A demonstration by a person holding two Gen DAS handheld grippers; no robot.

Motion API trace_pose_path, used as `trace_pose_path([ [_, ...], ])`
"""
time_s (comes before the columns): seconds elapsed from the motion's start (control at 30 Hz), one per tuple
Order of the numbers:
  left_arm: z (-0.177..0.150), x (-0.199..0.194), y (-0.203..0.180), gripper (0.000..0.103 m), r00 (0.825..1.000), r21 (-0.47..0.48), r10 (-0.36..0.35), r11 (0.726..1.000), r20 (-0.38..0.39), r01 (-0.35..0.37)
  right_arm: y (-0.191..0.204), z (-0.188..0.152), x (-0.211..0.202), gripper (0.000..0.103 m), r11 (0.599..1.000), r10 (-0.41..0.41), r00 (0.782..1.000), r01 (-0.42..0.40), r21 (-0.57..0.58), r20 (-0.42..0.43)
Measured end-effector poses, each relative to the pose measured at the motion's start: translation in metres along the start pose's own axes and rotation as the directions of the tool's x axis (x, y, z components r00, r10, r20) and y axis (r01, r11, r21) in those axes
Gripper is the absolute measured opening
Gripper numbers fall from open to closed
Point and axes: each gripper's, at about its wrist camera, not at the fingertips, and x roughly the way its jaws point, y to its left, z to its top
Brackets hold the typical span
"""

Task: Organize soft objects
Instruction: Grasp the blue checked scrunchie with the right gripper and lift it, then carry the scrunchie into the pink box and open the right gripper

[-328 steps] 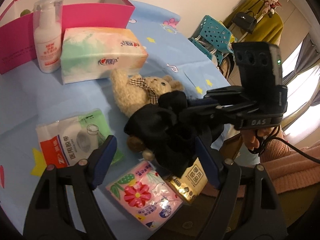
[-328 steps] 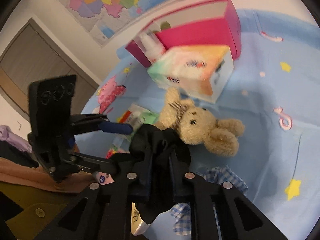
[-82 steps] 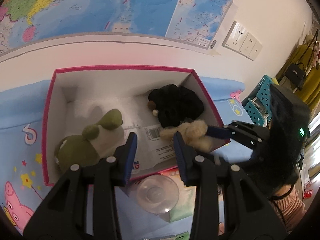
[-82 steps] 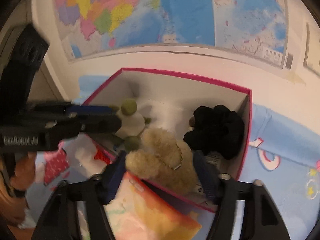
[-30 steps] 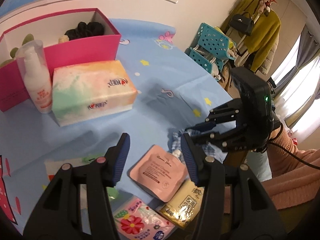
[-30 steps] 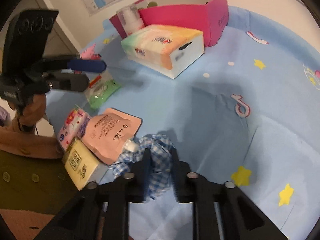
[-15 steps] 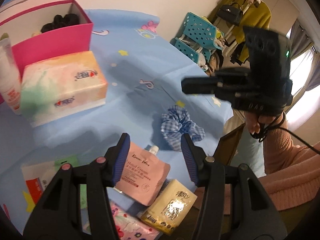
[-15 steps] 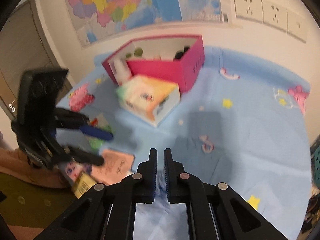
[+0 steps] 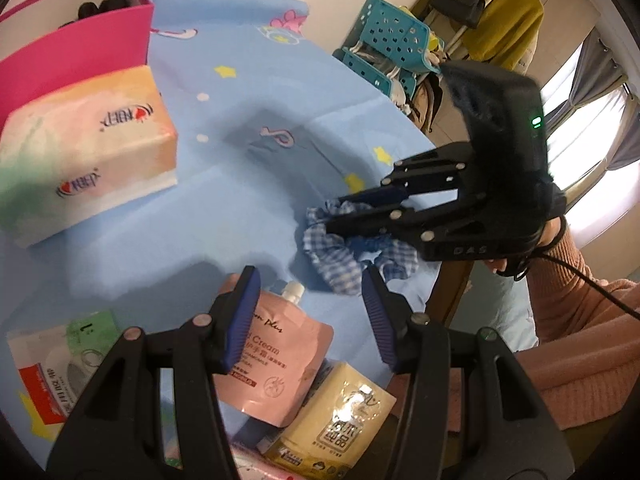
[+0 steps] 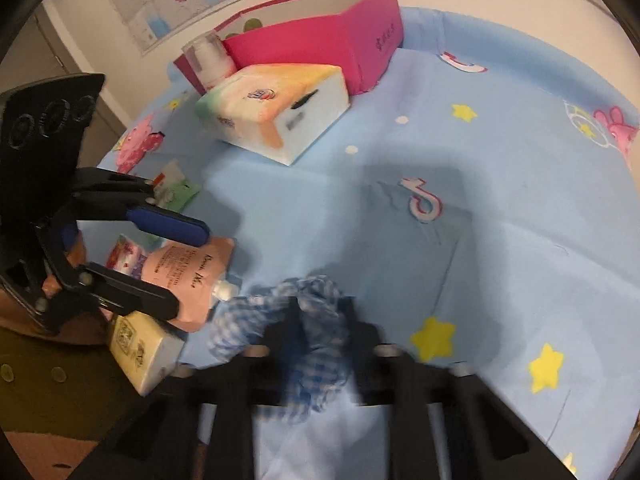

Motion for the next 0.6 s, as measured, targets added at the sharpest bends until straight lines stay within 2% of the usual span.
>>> trace_pose_path([
  [0.13, 0.004, 0.004, 0.0, 0.054, 1.0, -0.004, -0.015, 1.0, -0.008, 0.015, 0.0, 0.013, -0.018, 0.01, 0.999, 0.044, 0.996, -0.045, 0.01, 0.079],
  [0.27, 0.017, -0.001, 0.006, 0.055, 1.0, -0.017, -0.015, 1.0, 0.016, 0.015, 0.009, 0.036, -0.041, 0.009, 0.998, 0.058, 0.981, -0.055, -0.02, 0.183],
  [0.47, 0.048, -0.035, 0.021, 0.055, 0.99, -0.038, 0.054, 0.998, 0.132, -0.05, 0.024, 0.09, -0.063, 0.009, 0.994, 0.091, 0.939, -0.066, -0.086, 0.332],
  [0.6, 0.074, -0.061, 0.034, 0.054, 0.972, -0.047, 0.122, 0.992, 0.202, -0.115, 0.03, 0.132, -0.065, 0.009, 0.988, 0.117, 0.919, -0.07, -0.138, 0.377],
])
